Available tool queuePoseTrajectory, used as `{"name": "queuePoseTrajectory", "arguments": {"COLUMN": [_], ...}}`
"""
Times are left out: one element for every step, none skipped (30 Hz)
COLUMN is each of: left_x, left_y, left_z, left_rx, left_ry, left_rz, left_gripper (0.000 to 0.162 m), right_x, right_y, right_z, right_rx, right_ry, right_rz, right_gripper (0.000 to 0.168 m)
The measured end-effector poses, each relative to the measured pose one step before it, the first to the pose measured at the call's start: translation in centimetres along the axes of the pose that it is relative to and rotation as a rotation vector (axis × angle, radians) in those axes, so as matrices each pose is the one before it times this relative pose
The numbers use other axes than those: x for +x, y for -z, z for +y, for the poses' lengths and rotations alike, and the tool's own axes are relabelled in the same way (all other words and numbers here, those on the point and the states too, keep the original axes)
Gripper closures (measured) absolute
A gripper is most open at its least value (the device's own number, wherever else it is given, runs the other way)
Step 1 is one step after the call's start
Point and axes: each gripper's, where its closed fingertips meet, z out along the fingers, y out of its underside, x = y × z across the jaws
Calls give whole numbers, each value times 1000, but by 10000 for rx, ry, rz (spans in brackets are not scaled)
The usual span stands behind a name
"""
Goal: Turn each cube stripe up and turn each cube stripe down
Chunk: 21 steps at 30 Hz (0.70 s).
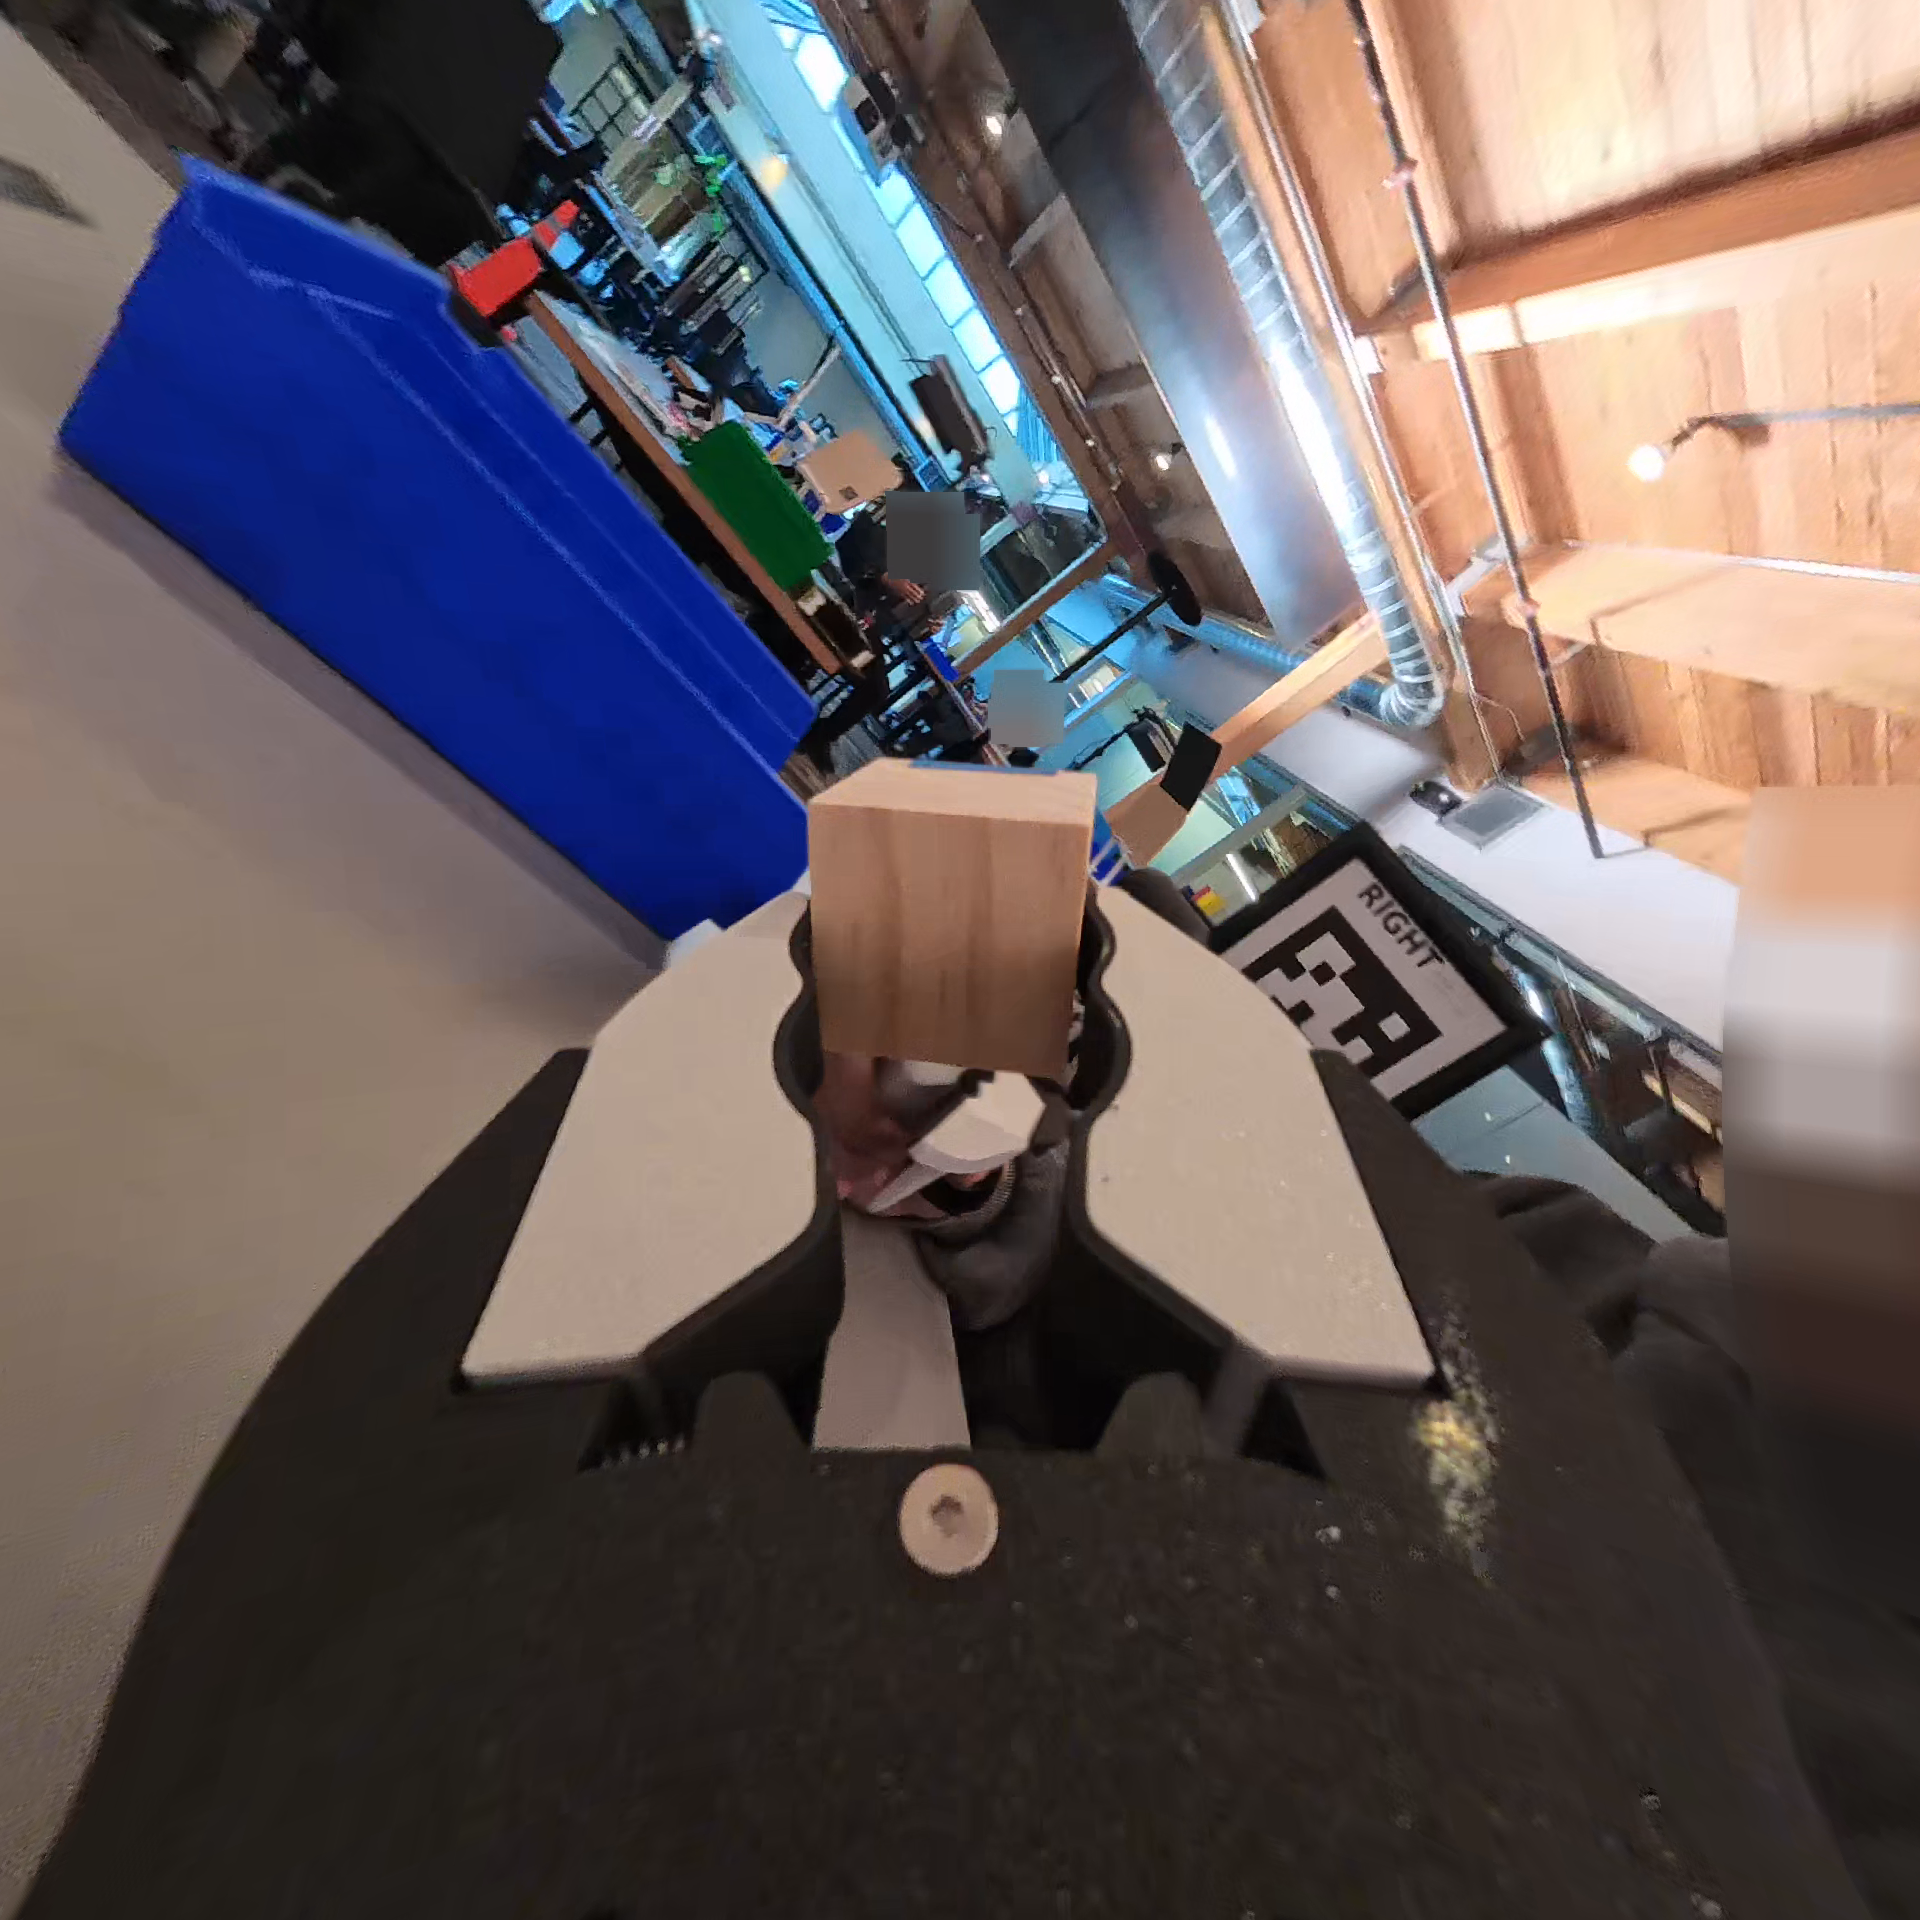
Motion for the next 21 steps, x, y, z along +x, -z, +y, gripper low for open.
{"name": "queuePoseTrajectory", "arguments": {"left_x": [-752,-724,-755,-565,-382,-441,-358,-161,20,-50,-149,-83,104,154,231,192,128,180,226,191,250], "left_y": [9,34,31,17,28,78,94,60,44,48,53,39,18,8,4,35,57,32,14,-13,-21], "left_z": [113,144,149,65,52,14,-52,13,-16,13,67,95,115,145,174,138,140,161,170,190,136], "left_rx": [49,31,0,5,-16,-2,43,-19,-1,2,-33,-29,-30,-45,-68,-44,-46,-53,-58,-77,-49], "left_ry": [272,335,377,327,245,217,162,133,80,54,72,63,58,109,81,63,44,23,57,78,80], "left_rz": [-223,-250,-293,-199,-126,-215,-197,-75,11,-66,-154,-117,-10,22,56,-2,-48,8,57,61,110], "left_gripper": [116,116,116,116,116,116,116,116,116,116,116,116,116,116,116,116,116,116,116,116,117], "right_x": [-107,-81,-82,-106,-124,-66,-2,-22,-43,-37,-41,-24,20,-3,-43,133,320,356,192,206,276], "right_y": [10,7,-16,-40,-76,-70,-58,-41,-40,-55,-63,-84,-46,-52,-133,-302,-355,-303,-274,-267,-383], "right_z": [-35,-15,-8,12,35,70,79,59,24,22,80,104,42,-92,-210,-195,-183,-354,-723,-935,-619], "right_rx": [19,4,6,-2,-21,-40,-47,-31,-4,-2,-33,-52,-26,64,124,99,-46,-80,89,244,81], "right_ry": [14,22,33,16,1,10,30,30,10,3,-4,-5,6,55,117,161,182,118,91,263,412], "right_rz": [-53,-36,-37,-67,-78,-43,-1,-16,-27,-29,-39,-42,-26,-71,-179,-166,-172,-222,-370,-365,-276], "right_gripper": [114,114,114,114,114,114,114,114,114,113,112,111,111,110,108,104,101,102,103,101,100]}}
